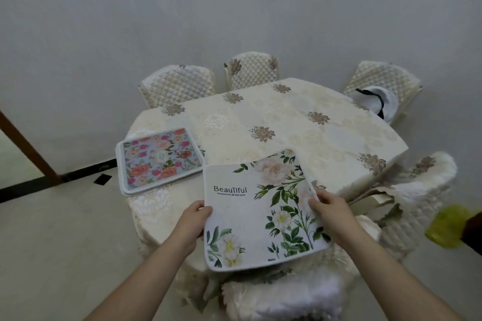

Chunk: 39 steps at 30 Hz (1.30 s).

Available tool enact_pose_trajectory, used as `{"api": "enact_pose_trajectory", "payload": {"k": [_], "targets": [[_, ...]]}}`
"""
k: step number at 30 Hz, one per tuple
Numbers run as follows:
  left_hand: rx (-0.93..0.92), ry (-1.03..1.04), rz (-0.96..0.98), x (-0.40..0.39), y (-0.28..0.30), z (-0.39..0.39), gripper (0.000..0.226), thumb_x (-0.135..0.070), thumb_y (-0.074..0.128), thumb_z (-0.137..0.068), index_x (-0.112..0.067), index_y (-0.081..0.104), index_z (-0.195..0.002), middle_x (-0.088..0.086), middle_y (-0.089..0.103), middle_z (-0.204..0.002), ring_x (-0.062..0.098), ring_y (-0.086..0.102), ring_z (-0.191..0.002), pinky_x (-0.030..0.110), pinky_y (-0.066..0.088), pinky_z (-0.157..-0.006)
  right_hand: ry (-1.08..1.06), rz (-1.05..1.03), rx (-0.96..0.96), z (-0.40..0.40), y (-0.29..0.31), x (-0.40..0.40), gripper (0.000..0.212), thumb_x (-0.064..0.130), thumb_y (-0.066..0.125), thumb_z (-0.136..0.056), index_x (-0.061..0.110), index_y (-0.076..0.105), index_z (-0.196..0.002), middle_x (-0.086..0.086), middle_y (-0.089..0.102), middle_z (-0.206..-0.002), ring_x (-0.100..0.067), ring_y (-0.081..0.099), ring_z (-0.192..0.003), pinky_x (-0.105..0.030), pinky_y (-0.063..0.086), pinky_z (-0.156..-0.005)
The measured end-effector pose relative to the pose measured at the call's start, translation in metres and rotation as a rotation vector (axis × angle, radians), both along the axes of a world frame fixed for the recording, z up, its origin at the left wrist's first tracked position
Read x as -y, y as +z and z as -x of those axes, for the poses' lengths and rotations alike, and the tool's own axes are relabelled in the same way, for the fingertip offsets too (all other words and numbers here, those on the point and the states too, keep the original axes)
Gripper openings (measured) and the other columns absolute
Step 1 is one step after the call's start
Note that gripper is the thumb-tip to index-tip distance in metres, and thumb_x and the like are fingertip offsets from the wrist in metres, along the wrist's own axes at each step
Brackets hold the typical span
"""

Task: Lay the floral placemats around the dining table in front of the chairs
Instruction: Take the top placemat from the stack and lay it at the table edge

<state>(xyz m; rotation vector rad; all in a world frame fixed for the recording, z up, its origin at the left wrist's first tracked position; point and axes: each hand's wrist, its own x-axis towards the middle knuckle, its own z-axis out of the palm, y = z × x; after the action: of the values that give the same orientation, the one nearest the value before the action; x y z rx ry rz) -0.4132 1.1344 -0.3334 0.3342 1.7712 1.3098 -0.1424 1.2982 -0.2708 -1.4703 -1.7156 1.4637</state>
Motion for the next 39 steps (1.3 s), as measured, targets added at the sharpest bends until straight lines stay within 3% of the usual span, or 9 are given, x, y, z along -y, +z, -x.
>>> {"api": "enact_pose_trajectory", "payload": {"k": [5, 8, 14, 19, 24, 26, 29, 34, 39], "targets": [[0.033, 0.008, 0.034, -0.032, -0.016, 0.011, 0.018, -0.009, 0.049, -0.097, -0.006, 0.061, -0.111, 0.017, 0.071, -0.101, 0.028, 0.068, -0.082, 0.032, 0.054, -0.067, -0.008, 0.079, 0.020, 0.020, -0.015, -0.043, 0.016, 0.012, 0.055, -0.097, 0.023, 0.068, -0.098, -0.005, 0.077, -0.076, -0.028, 0.075, -0.066, -0.035, 0.059, -0.052], [0.036, 0.006, 0.074, -0.045, -0.030, 0.018, 0.019, -0.006, 0.051, -0.097, -0.005, 0.063, -0.112, 0.017, 0.071, -0.103, 0.027, 0.068, -0.081, 0.034, 0.055, -0.071, -0.025, 0.112, 0.044, 0.029, -0.034, -0.066, 0.017, 0.010, 0.057, -0.096, 0.024, 0.068, -0.097, -0.012, 0.075, -0.090, -0.035, 0.074, -0.077, -0.050, 0.062, -0.068], [-0.022, 0.120, 0.125, -0.064, -0.058, 0.024, 0.018, -0.005, 0.059, -0.095, -0.005, 0.065, -0.112, 0.016, 0.071, -0.103, 0.033, 0.069, -0.091, 0.045, 0.056, -0.083, 0.057, 0.160, 0.126, 0.047, -0.078, -0.108, 0.026, 0.016, 0.057, -0.097, 0.015, 0.063, -0.121, -0.013, 0.072, -0.102, -0.036, 0.072, -0.085, -0.056, 0.060, -0.076], [-0.074, 0.254, 0.149, -0.070, -0.075, 0.012, 0.012, -0.010, 0.066, -0.092, -0.014, 0.064, -0.103, 0.006, 0.068, -0.097, 0.027, 0.068, -0.091, 0.041, 0.057, -0.084, 0.144, 0.136, 0.217, 0.057, -0.105, -0.142, 0.018, 0.023, 0.060, -0.095, 0.037, 0.063, -0.084, -0.011, 0.072, -0.087, -0.038, 0.071, -0.082, -0.061, 0.057, -0.075], [-0.095, 0.369, 0.205, -0.073, -0.091, -0.005, 0.016, -0.011, 0.064, -0.093, -0.009, 0.062, -0.109, 0.011, 0.069, -0.100, 0.024, 0.068, -0.088, 0.035, 0.056, -0.077, 0.324, 0.061, 0.255, 0.064, -0.124, -0.167, 0.007, 0.030, 0.057, -0.097, 0.030, 0.064, -0.096, -0.007, 0.067, -0.087, -0.031, 0.065, -0.083, -0.055, 0.056, -0.079], [-0.106, 0.412, 0.238, -0.072, -0.095, -0.009, 0.018, -0.010, 0.064, -0.093, -0.006, 0.062, -0.110, 0.014, 0.069, -0.101, 0.028, 0.067, -0.091, 0.040, 0.057, -0.083, 0.362, 0.043, 0.237, 0.068, -0.131, -0.174, 0.016, 0.032, 0.056, -0.098, 0.024, 0.064, -0.109, 0.003, 0.064, -0.083, -0.017, 0.060, -0.075, -0.037, 0.054, -0.066], [-0.150, 0.459, 0.278, -0.072, -0.098, -0.010, 0.017, -0.010, 0.065, -0.092, -0.007, 0.064, -0.109, 0.012, 0.070, -0.098, 0.030, 0.068, -0.093, 0.044, 0.056, -0.087, 0.379, 0.029, 0.220, 0.074, -0.140, -0.180, 0.012, 0.033, 0.057, -0.098, 0.032, 0.058, -0.109, 0.010, 0.062, -0.078, -0.009, 0.056, -0.067, -0.020, 0.048, -0.048], [-0.201, 0.506, 0.325, -0.079, -0.105, -0.007, 0.019, -0.011, 0.066, -0.092, -0.009, 0.065, -0.111, 0.012, 0.070, -0.099, 0.032, 0.067, -0.094, 0.049, 0.055, -0.090, 0.518, -0.213, 0.358, 0.079, -0.155, -0.190, 0.019, 0.031, 0.055, -0.097, 0.016, 0.067, -0.094, -0.002, 0.067, -0.074, -0.019, 0.060, -0.066, -0.031, 0.048, -0.059], [-0.287, 0.519, 0.388, -0.081, -0.108, -0.007, 0.028, -0.017, 0.067, -0.091, -0.010, 0.065, -0.118, 0.003, 0.068, -0.096, 0.024, 0.065, -0.091, 0.042, 0.054, -0.089, 0.577, -0.298, 0.452, 0.082, -0.168, -0.200, 0.024, 0.032, 0.058, -0.095, 0.011, 0.068, -0.091, 0.001, 0.064, -0.070, -0.012, 0.056, -0.063, -0.024, 0.042, -0.055]]}}
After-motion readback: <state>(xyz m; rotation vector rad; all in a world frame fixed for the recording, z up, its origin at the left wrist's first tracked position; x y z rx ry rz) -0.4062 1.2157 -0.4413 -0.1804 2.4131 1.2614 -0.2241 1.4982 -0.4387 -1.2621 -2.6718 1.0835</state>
